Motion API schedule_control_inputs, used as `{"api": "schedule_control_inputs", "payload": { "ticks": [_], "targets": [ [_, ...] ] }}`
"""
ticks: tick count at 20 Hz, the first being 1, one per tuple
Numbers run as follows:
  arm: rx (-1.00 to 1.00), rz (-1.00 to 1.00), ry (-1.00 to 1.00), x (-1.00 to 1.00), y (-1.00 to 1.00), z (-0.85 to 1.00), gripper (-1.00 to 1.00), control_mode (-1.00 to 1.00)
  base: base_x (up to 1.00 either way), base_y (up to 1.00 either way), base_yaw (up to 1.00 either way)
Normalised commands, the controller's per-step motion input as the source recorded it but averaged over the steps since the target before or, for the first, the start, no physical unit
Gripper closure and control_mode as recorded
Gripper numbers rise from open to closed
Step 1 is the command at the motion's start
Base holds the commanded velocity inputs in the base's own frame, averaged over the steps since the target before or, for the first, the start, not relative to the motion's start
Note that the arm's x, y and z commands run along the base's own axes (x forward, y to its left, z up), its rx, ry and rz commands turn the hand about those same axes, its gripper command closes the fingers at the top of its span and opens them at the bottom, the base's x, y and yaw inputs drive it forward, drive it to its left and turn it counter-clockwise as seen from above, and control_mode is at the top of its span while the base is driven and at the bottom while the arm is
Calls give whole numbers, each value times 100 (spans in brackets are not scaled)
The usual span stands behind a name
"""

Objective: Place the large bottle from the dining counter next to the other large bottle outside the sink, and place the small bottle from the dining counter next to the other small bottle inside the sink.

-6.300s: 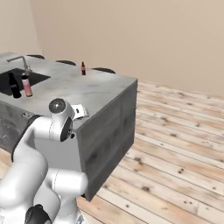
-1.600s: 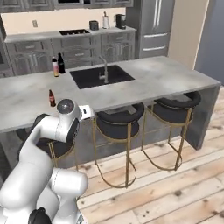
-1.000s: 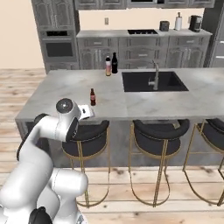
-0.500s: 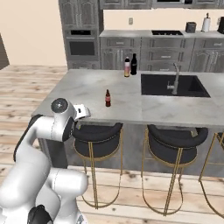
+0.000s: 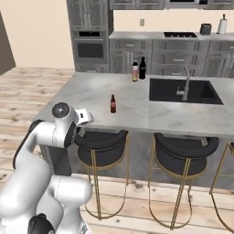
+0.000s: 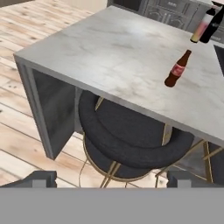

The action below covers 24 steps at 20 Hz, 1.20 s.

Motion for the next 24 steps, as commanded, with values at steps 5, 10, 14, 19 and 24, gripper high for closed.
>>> {"api": "schedule_control_inputs", "payload": {
  "ticks": [5,10,14,19,24],
  "targets": [
    [0,0,0,0,0,0,-100,100,45,-30,2],
    [0,0,0,0,0,0,-100,100,47,-21,0],
    [0,0,0,0,0,0,-100,100,40,-13,0],
    [0,0,0,0,0,0,-100,100,34,-9,1],
    [0,0,0,0,0,0,-100,100,31,-9,1]
  ]
}}
